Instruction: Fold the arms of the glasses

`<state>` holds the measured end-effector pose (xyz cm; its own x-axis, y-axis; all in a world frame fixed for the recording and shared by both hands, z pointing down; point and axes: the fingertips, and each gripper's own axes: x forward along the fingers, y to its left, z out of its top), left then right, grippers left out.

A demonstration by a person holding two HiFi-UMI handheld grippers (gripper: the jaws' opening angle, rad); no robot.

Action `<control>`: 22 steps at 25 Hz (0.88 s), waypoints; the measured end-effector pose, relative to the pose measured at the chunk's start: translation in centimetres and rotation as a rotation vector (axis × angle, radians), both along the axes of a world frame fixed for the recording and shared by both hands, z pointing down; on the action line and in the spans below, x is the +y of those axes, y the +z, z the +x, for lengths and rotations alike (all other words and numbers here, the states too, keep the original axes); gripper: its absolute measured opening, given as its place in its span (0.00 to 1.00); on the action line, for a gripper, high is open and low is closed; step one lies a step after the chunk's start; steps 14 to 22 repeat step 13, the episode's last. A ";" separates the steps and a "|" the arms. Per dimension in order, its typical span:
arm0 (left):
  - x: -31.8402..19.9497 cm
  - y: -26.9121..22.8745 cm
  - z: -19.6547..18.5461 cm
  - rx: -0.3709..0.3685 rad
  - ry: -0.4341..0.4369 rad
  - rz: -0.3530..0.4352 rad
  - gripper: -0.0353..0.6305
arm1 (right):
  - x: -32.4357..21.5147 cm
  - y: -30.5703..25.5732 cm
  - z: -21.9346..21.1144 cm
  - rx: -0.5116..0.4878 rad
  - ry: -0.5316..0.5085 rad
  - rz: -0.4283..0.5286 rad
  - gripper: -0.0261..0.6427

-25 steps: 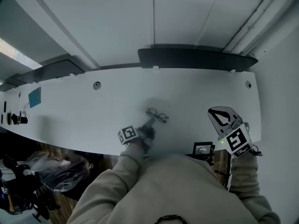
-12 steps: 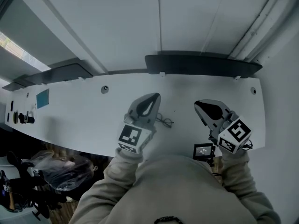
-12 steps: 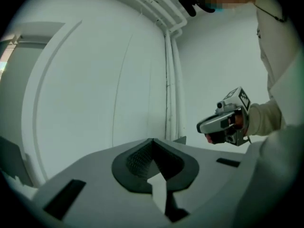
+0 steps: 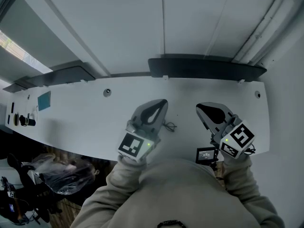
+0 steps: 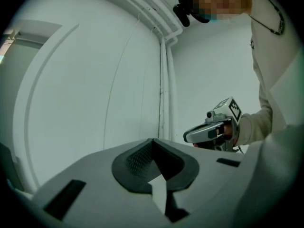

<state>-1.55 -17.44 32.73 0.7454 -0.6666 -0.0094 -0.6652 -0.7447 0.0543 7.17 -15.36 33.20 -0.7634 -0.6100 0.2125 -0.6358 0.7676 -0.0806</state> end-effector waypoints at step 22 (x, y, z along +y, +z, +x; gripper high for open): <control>-0.1 0.2 0.9 -0.004 0.054 0.006 0.06 | 0.4 0.6 0.1 0.080 0.004 0.028 0.07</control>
